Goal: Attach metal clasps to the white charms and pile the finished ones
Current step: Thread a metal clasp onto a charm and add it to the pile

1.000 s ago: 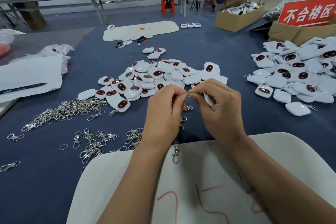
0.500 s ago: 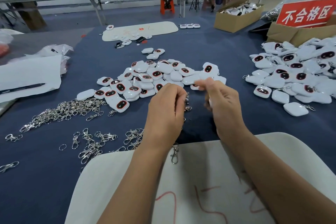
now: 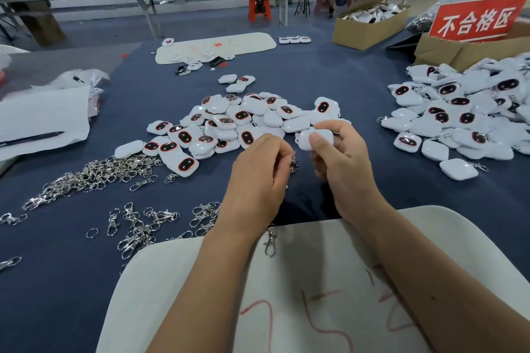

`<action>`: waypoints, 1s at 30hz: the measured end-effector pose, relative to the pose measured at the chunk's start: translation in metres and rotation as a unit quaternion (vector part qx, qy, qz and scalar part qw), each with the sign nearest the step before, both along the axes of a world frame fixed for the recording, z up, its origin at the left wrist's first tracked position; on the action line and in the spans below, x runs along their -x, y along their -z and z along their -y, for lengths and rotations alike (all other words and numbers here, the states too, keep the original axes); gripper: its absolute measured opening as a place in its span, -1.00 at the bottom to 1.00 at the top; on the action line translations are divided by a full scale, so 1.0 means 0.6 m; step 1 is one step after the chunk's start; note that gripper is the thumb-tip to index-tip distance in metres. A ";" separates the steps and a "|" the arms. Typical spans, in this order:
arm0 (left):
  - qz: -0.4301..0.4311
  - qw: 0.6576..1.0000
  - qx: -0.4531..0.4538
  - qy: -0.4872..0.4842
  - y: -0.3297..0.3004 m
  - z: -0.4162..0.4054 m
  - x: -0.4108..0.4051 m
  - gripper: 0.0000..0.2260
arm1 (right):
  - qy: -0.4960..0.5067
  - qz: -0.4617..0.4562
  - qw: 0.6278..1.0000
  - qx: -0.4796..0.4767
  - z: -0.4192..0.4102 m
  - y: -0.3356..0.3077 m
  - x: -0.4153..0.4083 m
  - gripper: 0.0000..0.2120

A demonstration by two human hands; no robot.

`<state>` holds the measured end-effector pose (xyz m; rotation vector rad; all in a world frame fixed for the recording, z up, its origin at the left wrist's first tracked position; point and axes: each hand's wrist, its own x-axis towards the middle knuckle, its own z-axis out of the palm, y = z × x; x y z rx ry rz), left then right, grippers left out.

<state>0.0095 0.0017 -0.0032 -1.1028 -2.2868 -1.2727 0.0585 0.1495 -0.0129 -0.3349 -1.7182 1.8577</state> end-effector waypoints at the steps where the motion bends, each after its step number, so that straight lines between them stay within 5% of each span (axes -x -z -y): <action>1: 0.001 1.000 0.005 0.005 0.001 0.000 0.000 -0.86 | 0.004 0.006 1.000 -0.003 0.000 -0.001 0.001 -0.85; 11: 0.000 0.999 0.040 0.031 0.005 -0.002 0.000 -0.85 | 0.039 0.049 0.993 -0.098 0.008 -0.006 0.001 -0.73; 30: 0.024 0.999 0.040 0.016 0.006 -0.001 -0.005 -0.85 | 0.061 0.046 0.976 -0.206 0.014 -0.006 -0.005 -0.85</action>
